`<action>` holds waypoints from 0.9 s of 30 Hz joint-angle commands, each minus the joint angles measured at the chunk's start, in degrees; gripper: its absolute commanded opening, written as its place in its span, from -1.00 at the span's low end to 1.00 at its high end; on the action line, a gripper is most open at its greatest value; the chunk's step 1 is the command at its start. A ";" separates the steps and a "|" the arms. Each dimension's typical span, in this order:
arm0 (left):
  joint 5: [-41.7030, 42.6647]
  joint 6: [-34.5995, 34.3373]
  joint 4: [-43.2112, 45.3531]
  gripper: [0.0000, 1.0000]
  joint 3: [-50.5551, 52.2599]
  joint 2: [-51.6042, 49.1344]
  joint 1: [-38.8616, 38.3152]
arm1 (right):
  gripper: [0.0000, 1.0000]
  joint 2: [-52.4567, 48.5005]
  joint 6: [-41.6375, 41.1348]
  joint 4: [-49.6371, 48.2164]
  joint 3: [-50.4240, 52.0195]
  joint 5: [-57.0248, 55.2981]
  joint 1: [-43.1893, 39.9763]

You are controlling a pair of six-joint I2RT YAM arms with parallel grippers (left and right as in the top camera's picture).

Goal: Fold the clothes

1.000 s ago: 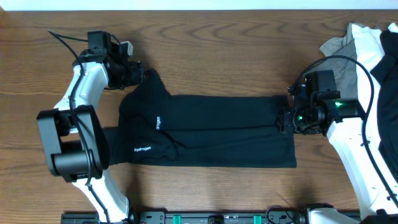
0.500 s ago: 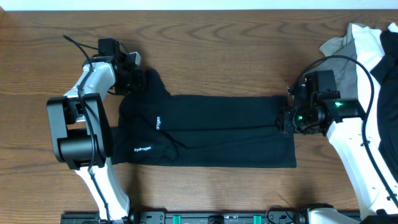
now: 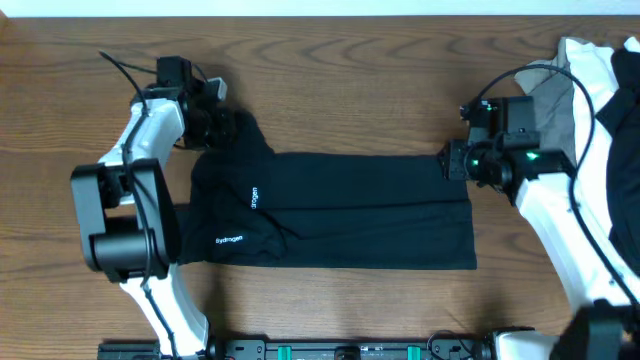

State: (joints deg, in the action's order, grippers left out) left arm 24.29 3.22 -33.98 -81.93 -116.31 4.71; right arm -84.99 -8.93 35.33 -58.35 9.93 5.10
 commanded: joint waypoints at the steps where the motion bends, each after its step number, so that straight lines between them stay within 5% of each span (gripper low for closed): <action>1: 0.79 0.22 0.28 0.05 -1.03 2.08 -0.04 | -0.03 -3.43 -0.90 0.04 0.00 1.14 0.22; 23: -1.84 0.13 6.27 0.19 -0.92 -4.26 -4.26 | 0.04 -6.99 -0.90 2.25 0.00 2.36 0.22; 27: -1.84 0.13 6.23 -0.14 -0.92 -4.26 -4.26 | 0.04 -6.99 -0.90 2.32 0.00 2.38 0.22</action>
State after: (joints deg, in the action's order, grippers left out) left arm 23.44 2.90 -27.88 -82.11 -119.83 0.27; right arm -91.83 -9.17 37.65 -58.33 11.84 5.10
